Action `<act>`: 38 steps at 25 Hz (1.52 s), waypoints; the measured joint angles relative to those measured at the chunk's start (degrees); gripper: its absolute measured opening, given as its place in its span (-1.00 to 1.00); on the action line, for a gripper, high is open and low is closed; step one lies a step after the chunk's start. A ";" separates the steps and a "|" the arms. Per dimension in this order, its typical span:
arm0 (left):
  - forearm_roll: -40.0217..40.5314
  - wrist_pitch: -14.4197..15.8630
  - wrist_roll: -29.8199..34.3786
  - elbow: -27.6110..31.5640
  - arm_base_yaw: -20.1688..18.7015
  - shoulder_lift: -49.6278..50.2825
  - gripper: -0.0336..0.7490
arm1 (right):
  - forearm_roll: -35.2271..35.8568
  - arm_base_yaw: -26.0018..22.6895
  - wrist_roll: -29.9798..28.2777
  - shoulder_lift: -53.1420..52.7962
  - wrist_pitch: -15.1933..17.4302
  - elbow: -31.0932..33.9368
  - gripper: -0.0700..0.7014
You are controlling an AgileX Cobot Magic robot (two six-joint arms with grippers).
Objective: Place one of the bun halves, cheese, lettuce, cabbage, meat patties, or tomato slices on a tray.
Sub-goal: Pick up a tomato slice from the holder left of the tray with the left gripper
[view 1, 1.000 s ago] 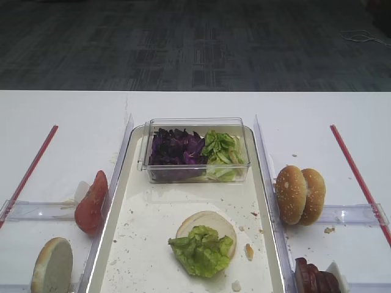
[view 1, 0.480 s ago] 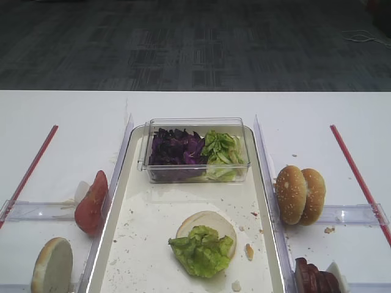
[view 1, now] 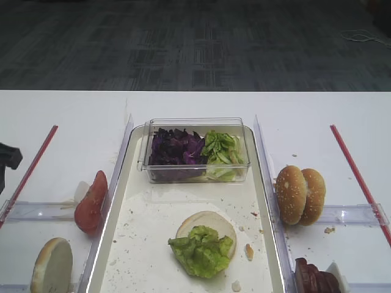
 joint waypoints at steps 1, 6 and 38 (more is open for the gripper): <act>0.00 0.00 0.00 -1.61 0.00 1.77 0.45 | 0.00 0.00 0.00 0.00 0.00 0.00 0.67; 0.00 0.00 0.00 -6.85 0.00 7.11 0.45 | 0.00 0.00 0.00 0.00 0.00 0.00 0.67; -9.99 -6.58 1.28 -7.18 -21.69 10.11 0.31 | 0.00 0.00 0.00 0.00 0.00 0.00 0.67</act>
